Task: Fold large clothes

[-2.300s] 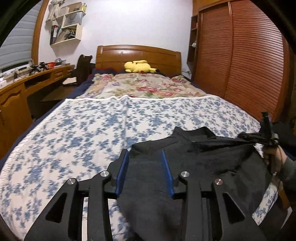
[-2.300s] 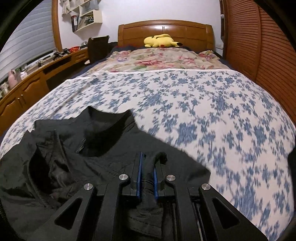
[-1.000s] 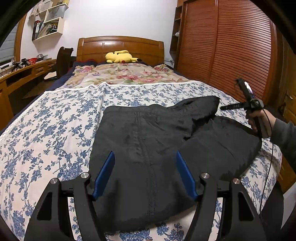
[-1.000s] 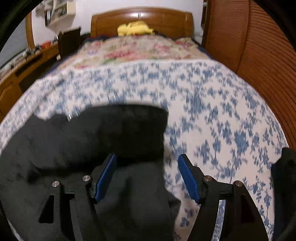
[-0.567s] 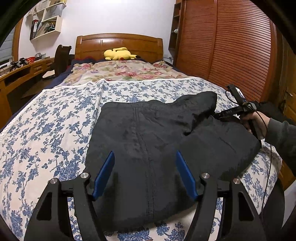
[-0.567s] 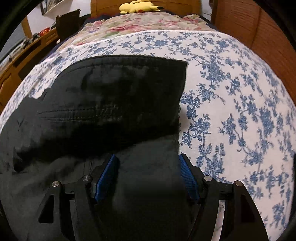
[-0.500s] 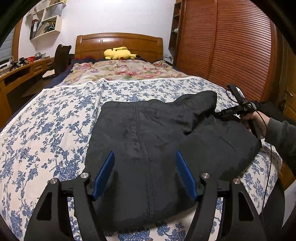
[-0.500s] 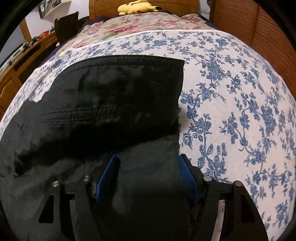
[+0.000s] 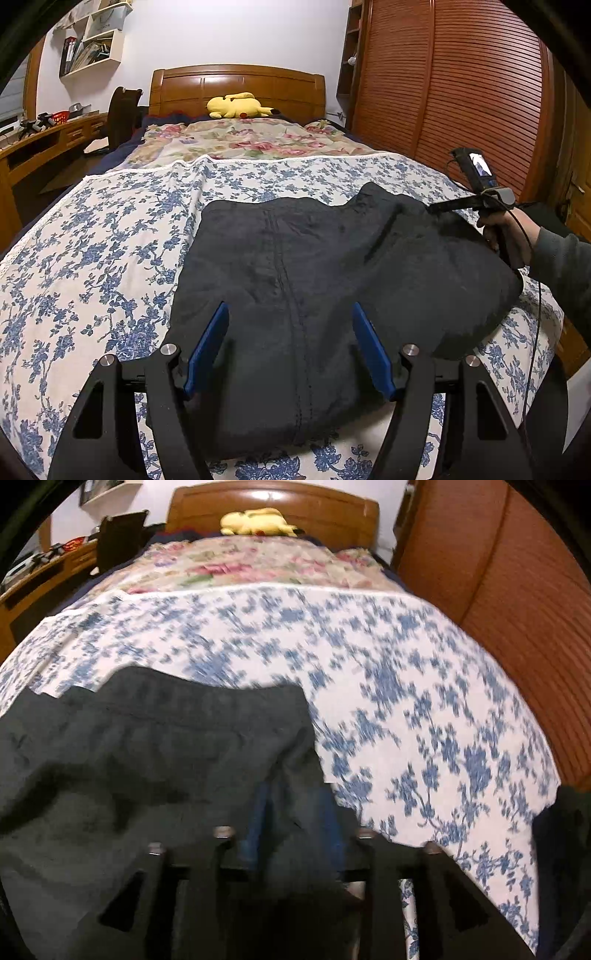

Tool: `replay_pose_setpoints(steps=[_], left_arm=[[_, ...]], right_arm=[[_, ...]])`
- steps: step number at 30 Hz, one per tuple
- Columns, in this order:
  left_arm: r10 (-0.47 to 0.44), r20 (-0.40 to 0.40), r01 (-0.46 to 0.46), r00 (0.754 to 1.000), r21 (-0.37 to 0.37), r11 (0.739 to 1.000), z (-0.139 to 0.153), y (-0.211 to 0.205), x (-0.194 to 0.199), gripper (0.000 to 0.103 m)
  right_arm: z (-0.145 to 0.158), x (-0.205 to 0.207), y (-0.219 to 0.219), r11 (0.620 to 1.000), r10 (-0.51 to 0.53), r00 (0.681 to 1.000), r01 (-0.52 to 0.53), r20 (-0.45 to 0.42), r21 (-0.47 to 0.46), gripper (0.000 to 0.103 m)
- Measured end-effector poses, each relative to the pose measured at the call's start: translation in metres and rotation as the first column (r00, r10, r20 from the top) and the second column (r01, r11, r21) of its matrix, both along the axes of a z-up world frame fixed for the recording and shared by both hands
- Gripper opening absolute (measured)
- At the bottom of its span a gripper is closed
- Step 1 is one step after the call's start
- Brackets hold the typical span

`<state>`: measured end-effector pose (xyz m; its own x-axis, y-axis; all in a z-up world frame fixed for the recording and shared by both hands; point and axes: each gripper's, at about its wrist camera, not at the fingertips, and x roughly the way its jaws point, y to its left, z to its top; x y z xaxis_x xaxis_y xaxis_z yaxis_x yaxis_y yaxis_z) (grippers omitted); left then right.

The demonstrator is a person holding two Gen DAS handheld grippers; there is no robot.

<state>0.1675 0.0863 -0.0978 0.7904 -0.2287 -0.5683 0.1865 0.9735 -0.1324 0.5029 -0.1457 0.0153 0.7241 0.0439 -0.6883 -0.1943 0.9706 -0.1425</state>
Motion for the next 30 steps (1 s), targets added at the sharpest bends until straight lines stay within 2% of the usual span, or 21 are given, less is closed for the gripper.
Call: replay_pose_setpoints(steps=[2,4,10,16,19,20,23,24,30], left_arm=[[0.002,0.002,-0.002,1.0,-0.002,1.0,0.001,0.001,0.0,0.07],[0.003,0.005,-0.003,1.0,-0.002,1.0,0.001,0.001,-0.001,0.07],[0.009,0.006,-0.009,1.0,0.001,1.0,0.001,0.004,-0.003,0.07],[0.003,0.004,-0.003,1.0,0.003,1.0,0.0,0.004,-0.006,0.07],[0.003,0.002,-0.003,1.0,-0.001,1.0,-0.001,0.005,-0.007,0.07],[0.004,0.0,-0.004,1.0,-0.002,1.0,-0.002,0.007,-0.007,0.07],[0.007,-0.004,-0.007,1.0,-0.004,1.0,-0.003,0.008,-0.006,0.07],[0.008,-0.004,-0.008,1.0,-0.005,1.0,-0.003,0.009,-0.005,0.07],[-0.003,-0.009,0.003,1.0,-0.003,1.0,-0.004,0.005,-0.002,0.07]], right_arm=[[0.009,-0.009,0.014,1.0,0.029,0.999,-0.029,0.035,0.009,0.054],[0.015,-0.019,0.032,0.995,0.092,0.995,-0.093,0.045,0.031,0.054],[0.015,-0.032,0.101,0.947,0.311,0.95,-0.31,-0.003,0.079,0.054],[-0.028,0.013,0.135,0.959,0.28,0.947,-0.284,-0.156,-0.002,0.054],[-0.041,0.031,0.144,0.965,0.257,0.954,-0.26,-0.154,-0.003,0.054],[-0.043,0.036,0.146,0.967,0.253,0.956,-0.256,-0.149,-0.002,0.051],[-0.05,0.049,0.161,0.968,0.244,0.962,-0.249,-0.12,-0.035,0.025],[-0.049,0.046,0.164,0.967,0.245,0.963,-0.25,-0.111,-0.04,0.019],[-0.044,0.047,0.174,0.969,0.235,0.968,-0.241,-0.082,-0.062,0.016]])
